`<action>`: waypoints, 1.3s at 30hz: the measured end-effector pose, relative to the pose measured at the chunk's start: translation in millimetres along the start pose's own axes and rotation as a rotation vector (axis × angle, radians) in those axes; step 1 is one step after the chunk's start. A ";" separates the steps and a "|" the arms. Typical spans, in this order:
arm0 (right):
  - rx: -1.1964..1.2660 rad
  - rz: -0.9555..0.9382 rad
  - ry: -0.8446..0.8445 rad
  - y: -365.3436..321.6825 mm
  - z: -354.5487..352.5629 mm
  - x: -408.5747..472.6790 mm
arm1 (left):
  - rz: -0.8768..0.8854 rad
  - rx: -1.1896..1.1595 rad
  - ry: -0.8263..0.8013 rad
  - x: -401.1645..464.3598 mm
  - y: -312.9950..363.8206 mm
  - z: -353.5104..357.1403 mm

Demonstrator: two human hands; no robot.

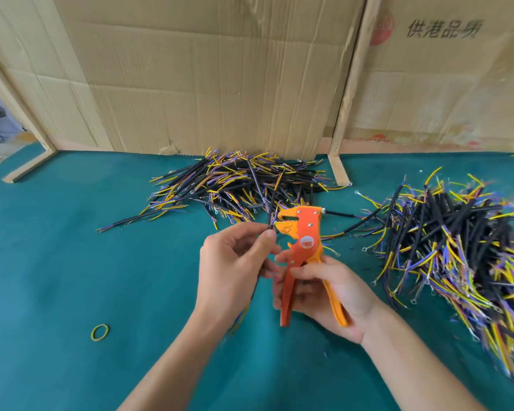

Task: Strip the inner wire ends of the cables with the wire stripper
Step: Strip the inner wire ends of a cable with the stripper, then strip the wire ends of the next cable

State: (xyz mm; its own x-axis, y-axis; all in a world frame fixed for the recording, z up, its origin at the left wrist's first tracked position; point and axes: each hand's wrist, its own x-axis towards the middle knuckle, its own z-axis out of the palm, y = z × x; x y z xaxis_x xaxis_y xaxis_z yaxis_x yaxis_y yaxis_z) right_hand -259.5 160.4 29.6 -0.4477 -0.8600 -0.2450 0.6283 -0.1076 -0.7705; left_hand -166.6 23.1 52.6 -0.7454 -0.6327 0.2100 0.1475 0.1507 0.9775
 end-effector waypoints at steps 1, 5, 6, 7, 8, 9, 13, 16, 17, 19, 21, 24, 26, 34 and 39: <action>0.011 -0.019 -0.008 -0.2 1.8 -0.1 | 0.035 0.050 -0.051 -0.2 9.0 11.9; 0.054 -0.103 -0.097 -2.7 8.9 -4.9 | 0.155 0.231 -0.234 12.7 46.4 83.3; 0.059 -0.097 -0.106 -4.3 9.5 -6.8 | 0.173 0.263 -0.261 19.0 54.9 105.4; 0.054 -0.071 -0.097 -6.0 9.2 -8.9 | 0.190 0.306 -0.283 25.6 61.8 127.4; 0.051 -0.040 -0.072 -6.9 7.8 -10.8 | 0.200 0.355 -0.317 32.0 67.8 148.1; 0.052 -0.010 -0.049 -7.1 5.9 -12.5 | 0.196 0.401 -0.370 37.6 72.3 165.9; 0.097 0.003 -0.050 -5.8 1.6 -11.5 | 0.252 0.651 -0.472 58.3 67.0 175.8; 0.171 -0.041 0.043 -4.4 -0.4 -3.6 | 0.236 0.731 -0.190 80.2 43.5 116.7; 0.211 -0.063 0.083 -4.2 -2.2 -1.2 | 0.174 0.762 -0.084 86.9 32.5 92.7; 0.261 -0.132 0.173 -4.9 -10.0 2.4 | 0.010 0.836 0.020 93.7 9.3 50.7; 0.276 -0.200 0.241 -8.5 -19.1 3.4 | -0.075 0.932 -0.109 90.1 -11.8 30.3; 0.313 -0.244 0.275 -14.2 -27.7 2.5 | -0.030 1.025 -0.220 78.8 -35.7 27.4; 0.332 -0.250 0.287 -14.5 -29.7 3.1 | 0.039 1.028 -0.155 77.6 -39.4 28.1; 0.194 -0.205 0.162 -15.2 -26.7 1.6 | -0.001 0.507 -0.189 45.8 -25.1 -1.1; 0.152 -0.131 -0.086 -4.5 -14.6 -4.1 | -0.043 0.343 -0.245 9.5 -43.8 -22.3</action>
State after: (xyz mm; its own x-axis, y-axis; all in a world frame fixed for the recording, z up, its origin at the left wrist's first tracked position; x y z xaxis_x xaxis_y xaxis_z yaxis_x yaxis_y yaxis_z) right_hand -269.7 171.7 25.5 -0.4800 -0.8724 -0.0925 0.6600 -0.2896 -0.6932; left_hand -165.7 -6.4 12.2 -0.8849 -0.4507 0.1179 -0.0813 0.3986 0.9135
